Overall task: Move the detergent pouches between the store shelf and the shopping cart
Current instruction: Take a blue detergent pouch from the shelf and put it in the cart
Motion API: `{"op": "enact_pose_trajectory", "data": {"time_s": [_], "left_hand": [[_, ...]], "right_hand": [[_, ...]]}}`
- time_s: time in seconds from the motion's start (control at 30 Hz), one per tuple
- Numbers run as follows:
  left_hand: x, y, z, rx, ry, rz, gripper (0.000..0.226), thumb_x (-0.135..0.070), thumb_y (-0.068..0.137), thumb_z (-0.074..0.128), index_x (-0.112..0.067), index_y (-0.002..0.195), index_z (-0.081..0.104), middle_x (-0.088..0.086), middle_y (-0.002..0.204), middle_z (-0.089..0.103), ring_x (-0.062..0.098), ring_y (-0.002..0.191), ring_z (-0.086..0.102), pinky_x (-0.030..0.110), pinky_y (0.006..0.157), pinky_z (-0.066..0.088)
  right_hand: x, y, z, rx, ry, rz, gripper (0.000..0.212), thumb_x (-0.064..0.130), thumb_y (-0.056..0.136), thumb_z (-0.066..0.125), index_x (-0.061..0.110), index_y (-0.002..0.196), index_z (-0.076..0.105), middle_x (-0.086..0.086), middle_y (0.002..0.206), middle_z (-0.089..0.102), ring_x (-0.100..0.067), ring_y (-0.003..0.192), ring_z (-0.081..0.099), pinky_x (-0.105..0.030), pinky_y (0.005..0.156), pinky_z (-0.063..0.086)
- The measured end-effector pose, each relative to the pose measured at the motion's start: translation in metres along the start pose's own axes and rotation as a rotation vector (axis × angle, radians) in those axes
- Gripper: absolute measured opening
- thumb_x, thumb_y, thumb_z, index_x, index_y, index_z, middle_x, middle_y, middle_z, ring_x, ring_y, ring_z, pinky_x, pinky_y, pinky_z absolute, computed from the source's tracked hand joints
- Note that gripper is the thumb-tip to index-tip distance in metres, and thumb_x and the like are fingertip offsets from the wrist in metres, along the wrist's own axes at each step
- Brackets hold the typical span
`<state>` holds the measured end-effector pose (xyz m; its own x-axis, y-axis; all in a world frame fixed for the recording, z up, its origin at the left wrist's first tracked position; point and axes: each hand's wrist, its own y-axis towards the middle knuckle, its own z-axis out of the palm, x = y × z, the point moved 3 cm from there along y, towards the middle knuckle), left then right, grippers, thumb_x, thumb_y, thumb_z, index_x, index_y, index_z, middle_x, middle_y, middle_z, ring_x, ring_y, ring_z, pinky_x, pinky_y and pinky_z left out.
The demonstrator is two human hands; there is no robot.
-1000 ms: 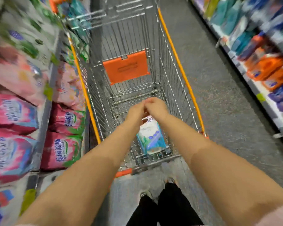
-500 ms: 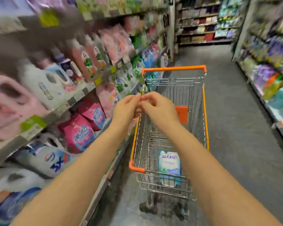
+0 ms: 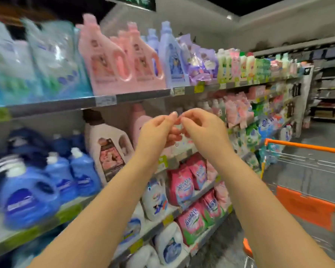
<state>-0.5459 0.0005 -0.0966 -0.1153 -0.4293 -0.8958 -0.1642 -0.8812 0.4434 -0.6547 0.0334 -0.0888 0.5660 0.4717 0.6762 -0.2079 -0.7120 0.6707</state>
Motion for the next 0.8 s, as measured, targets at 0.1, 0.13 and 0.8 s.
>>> {"op": "enact_pose_trajectory", "data": {"time_s": [0.1,0.13,0.8], "left_hand": [[-0.028,0.002,-0.080,-0.063,0.097,0.077,0.024,-0.021,0.093,0.054,-0.013,0.072,0.063,-0.004,0.052,0.060,0.004,0.047,0.057,0.015,0.050,0.046],[-0.036,0.002,-0.107,-0.087,0.145,0.105,0.024,-0.021,0.092,0.055,-0.013,0.072,0.064,-0.004,0.052,0.061,0.005,0.049,0.057,0.015,0.051,0.047],[-0.092,0.097,-0.455,-0.885,0.973,0.422,0.072,-0.030,0.081,0.069,-0.024,0.139,0.027,0.005,0.127,0.043,0.021,0.116,0.048,0.029,0.097,0.042]], "right_hand": [[0.045,0.006,0.061,0.053,0.124,-0.053,0.023,0.019,0.087,0.057,0.032,0.068,0.059,0.011,0.062,0.063,-0.008,0.065,0.060,-0.031,0.067,0.049],[0.057,0.007,0.080,0.067,0.168,-0.066,0.024,0.019,0.087,0.057,0.032,0.067,0.059,0.014,0.060,0.062,-0.004,0.062,0.059,-0.028,0.064,0.048],[0.177,0.153,0.405,0.462,0.417,-0.342,0.061,0.040,0.087,0.060,0.029,0.139,0.031,0.004,0.118,0.055,-0.017,0.103,0.058,-0.033,0.087,0.045]]}}
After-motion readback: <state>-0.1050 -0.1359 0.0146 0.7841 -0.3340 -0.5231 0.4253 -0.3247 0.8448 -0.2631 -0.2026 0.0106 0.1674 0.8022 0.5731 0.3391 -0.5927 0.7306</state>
